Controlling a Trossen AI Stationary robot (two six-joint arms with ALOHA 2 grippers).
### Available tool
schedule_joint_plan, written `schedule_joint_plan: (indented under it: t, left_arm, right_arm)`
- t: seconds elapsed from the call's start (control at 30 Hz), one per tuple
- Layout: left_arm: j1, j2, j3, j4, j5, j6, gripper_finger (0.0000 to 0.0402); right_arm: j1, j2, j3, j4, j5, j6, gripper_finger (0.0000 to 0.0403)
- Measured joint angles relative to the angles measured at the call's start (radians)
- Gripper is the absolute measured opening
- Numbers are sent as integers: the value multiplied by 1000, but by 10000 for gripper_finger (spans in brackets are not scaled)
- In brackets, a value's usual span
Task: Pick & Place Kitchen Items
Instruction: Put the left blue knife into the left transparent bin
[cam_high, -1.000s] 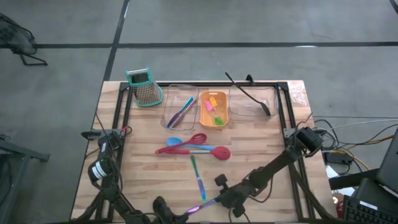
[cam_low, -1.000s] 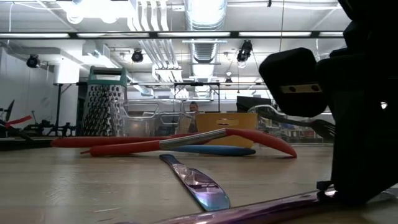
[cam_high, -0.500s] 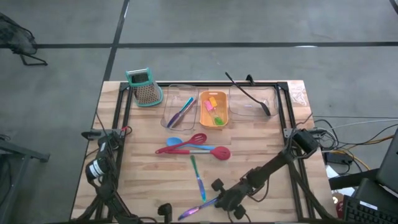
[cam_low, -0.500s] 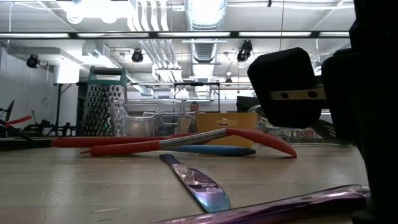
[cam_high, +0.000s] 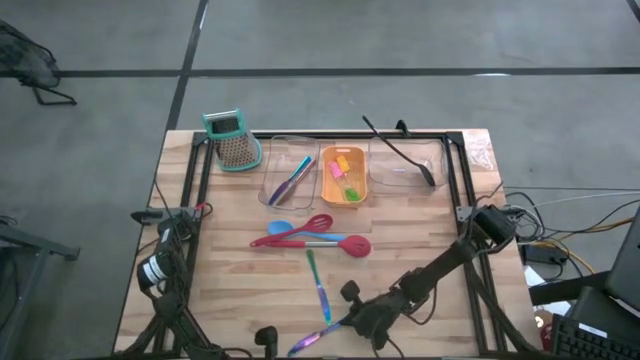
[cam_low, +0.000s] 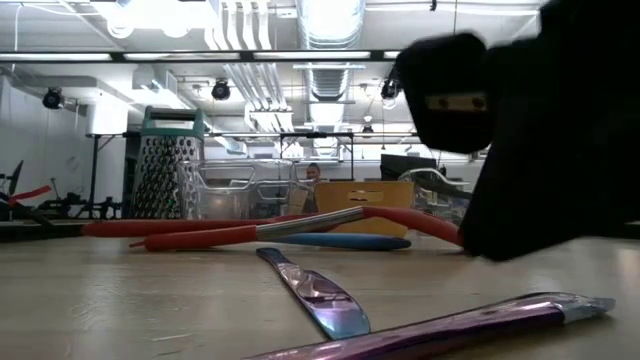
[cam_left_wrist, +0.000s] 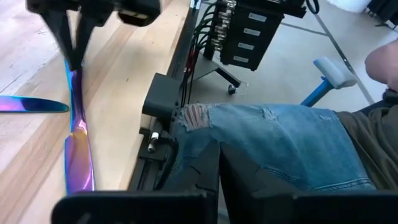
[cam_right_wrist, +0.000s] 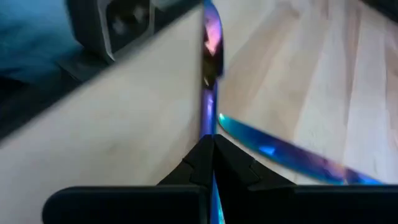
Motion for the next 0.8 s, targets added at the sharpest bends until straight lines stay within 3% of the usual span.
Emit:
schedule_joint_plan:
  t: [0.5, 0.8]
  left_arm:
    - [0, 0, 0, 3, 37, -62, 13]
    - [3, 2, -3, -15, 44, -38, 41]
  right_arm:
    - [4, 78, 6, 9, 81, 112, 8]
    - [-6, 81, 15, 35, -34, 57, 8]
